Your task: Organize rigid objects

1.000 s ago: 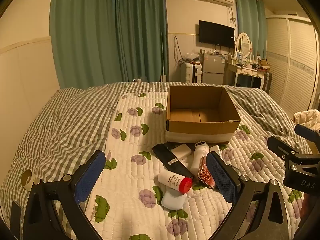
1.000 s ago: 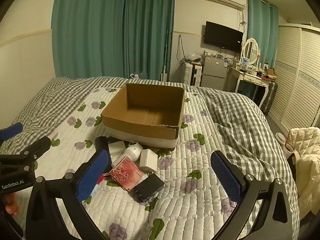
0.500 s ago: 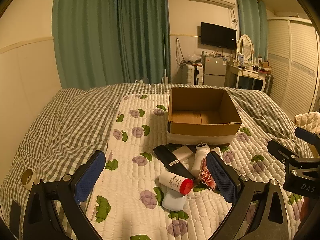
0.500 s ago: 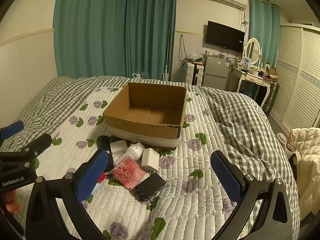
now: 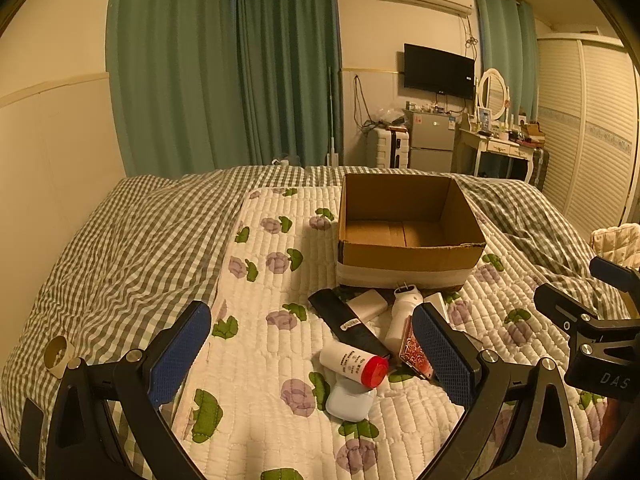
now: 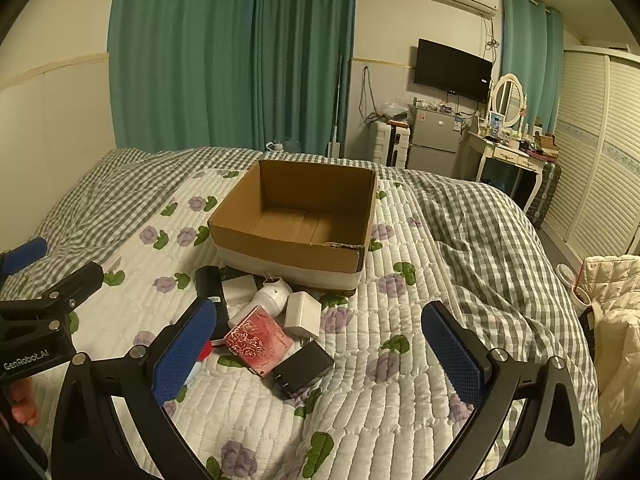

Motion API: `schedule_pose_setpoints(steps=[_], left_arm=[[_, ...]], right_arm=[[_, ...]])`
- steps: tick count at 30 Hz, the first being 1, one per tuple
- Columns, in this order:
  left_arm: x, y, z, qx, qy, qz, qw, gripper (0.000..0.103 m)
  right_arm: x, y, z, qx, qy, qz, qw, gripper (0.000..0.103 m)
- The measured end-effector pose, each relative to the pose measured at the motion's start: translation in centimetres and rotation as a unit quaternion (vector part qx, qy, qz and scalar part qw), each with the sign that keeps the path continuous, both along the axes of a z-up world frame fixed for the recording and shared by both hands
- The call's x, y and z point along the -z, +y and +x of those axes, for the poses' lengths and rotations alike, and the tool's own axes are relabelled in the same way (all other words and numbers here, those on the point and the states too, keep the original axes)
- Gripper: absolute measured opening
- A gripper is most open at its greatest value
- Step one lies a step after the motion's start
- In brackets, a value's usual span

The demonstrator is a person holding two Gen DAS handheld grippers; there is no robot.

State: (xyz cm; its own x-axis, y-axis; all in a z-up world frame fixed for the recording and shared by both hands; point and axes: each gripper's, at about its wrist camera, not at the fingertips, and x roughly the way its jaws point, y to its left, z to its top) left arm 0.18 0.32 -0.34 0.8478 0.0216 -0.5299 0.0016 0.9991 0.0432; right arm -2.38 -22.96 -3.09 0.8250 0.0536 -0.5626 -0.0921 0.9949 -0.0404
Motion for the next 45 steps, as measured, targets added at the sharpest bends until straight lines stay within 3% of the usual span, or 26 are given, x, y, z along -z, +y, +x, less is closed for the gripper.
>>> schedule_pose_setpoints(steps=[45], left_arm=[[-0.3,-0.12,-0.09,-0.002,-0.003,-0.002,1.0,0.102]], right_arm=[[-0.13,0.16,-0.25,-0.007,-0.001,-0.005,1.0,0.103]])
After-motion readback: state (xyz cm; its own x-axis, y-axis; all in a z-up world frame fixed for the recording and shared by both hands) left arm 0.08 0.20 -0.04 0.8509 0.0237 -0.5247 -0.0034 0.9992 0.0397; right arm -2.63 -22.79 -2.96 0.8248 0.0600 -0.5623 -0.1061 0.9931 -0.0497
